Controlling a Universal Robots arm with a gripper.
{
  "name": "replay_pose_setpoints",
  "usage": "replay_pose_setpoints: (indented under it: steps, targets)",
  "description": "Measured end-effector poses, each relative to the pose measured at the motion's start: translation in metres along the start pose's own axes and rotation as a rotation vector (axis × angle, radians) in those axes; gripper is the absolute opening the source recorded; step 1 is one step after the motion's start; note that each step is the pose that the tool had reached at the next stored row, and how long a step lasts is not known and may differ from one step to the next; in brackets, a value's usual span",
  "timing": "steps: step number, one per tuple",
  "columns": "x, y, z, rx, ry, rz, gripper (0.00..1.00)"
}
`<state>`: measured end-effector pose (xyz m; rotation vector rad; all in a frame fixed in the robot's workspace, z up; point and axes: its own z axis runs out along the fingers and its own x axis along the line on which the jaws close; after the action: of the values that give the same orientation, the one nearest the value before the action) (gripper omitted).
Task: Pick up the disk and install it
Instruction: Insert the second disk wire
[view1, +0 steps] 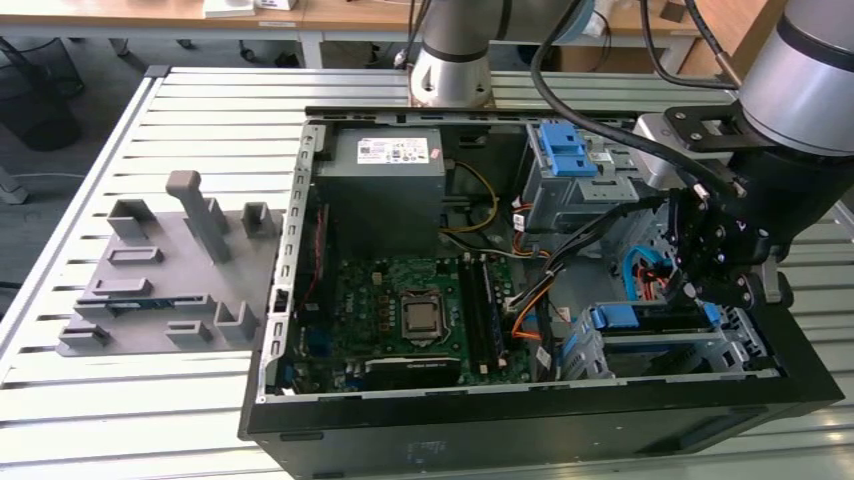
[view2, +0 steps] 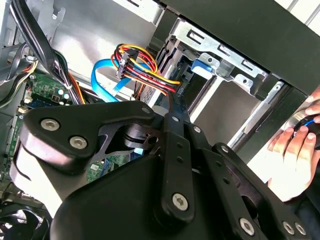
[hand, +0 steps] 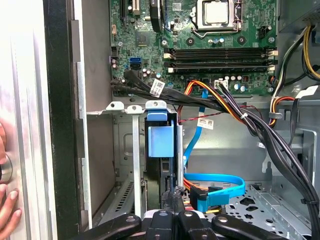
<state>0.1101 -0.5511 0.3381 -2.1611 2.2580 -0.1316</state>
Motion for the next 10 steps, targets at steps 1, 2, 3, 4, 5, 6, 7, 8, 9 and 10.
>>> replay_pose_setpoints:
  steps: [1,2,3,4,5,6,7,8,9,10]
  targets:
    - [0.0,0.0,0.0,0.0,0.0,0.0,0.11]
    - [0.0,0.0001,0.0,0.0,0.0001,0.0,0.11]
    - [0.0001,0.0003,-0.0001,0.0,0.0001,0.0,0.11]
    - [0.0001,0.0004,-0.0001,0.0,0.0001,0.0,0.11]
    - [0.0001,0.0004,-0.0001,0.0,0.0,0.0,0.11]
    - [0.0002,0.0003,-0.0008,0.0,0.0004,0.0,0.11]
    - [0.0003,0.0003,-0.0023,-0.0005,0.0005,0.0,0.11]
    - [0.0004,0.0002,-0.0046,-0.0018,0.0002,0.0,0.11]
    - [0.0005,0.0,-0.0072,-0.0033,0.0003,0.0,0.11]
    - [0.0007,-0.0003,-0.0106,-0.0052,0.0005,0.0,0.11]
